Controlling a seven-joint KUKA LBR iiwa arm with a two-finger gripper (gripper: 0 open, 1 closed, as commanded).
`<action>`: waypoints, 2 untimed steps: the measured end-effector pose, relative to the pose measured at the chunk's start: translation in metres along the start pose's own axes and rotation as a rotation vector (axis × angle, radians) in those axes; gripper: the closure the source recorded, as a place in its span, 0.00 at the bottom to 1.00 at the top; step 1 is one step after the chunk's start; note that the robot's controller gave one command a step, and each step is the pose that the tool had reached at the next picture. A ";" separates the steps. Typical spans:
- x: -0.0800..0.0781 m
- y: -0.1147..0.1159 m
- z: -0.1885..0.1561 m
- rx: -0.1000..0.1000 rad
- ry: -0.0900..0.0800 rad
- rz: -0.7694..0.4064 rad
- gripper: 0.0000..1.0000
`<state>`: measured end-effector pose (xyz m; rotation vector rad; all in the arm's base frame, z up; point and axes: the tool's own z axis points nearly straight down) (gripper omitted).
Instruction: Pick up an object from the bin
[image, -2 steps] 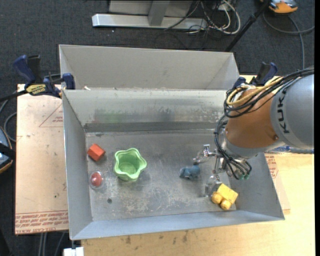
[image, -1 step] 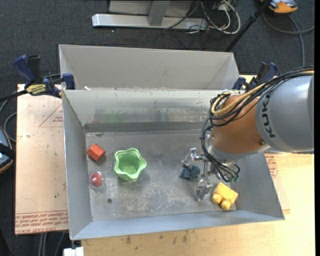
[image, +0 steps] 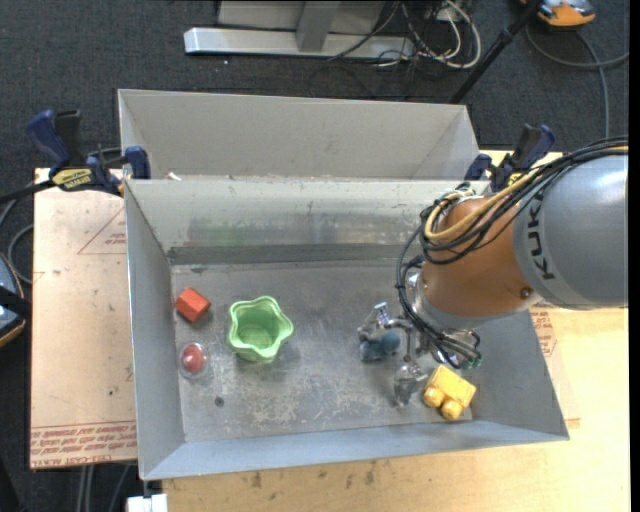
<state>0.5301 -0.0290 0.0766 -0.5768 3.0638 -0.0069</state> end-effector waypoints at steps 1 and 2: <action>0.004 0.001 0.001 -0.005 0.017 -0.004 1.00; -0.003 -0.025 -0.215 -0.004 0.012 -0.060 1.00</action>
Offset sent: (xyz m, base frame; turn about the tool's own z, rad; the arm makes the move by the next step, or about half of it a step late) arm 0.0000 0.0000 0.0000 0.0000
